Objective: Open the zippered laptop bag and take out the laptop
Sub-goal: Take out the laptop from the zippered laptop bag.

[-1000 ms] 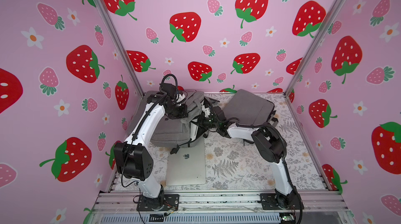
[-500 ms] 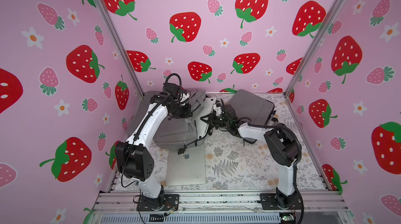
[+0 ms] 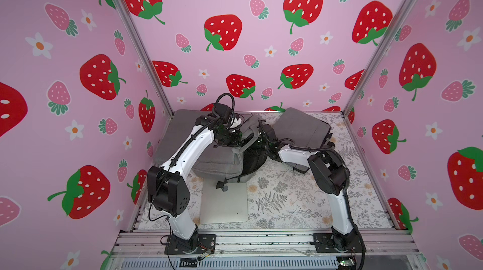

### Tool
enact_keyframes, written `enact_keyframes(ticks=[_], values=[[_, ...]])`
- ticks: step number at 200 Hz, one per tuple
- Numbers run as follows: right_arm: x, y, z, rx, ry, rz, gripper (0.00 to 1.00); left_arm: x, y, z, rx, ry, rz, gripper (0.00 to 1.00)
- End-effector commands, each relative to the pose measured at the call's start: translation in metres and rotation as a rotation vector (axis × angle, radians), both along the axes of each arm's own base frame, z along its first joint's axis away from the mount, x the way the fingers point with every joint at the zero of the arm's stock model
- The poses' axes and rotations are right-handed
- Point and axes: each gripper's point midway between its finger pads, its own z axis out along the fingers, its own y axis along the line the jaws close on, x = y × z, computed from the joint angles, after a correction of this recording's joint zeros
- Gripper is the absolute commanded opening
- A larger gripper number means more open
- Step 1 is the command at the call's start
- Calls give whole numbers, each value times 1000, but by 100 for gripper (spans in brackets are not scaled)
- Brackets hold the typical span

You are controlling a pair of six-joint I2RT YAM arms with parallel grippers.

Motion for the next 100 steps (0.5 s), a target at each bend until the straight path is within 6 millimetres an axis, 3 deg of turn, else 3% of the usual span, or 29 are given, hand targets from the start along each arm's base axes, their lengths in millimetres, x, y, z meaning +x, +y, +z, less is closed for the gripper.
enact_keyframes(ticks=[1,36,70,95,100], values=[[-13,-10,89,154,-175,66,0,12,19,4,39,-52,37,0],[-31,-29,95,136,-180,79,0,19,16,-4,29,-47,49,0],[-35,-51,92,131,-163,71,0,23,22,-10,74,-55,50,0],[-42,-63,97,104,-175,86,0,28,24,-13,84,-54,71,5],[-44,-66,96,96,-176,92,0,29,24,-13,77,-52,76,10]])
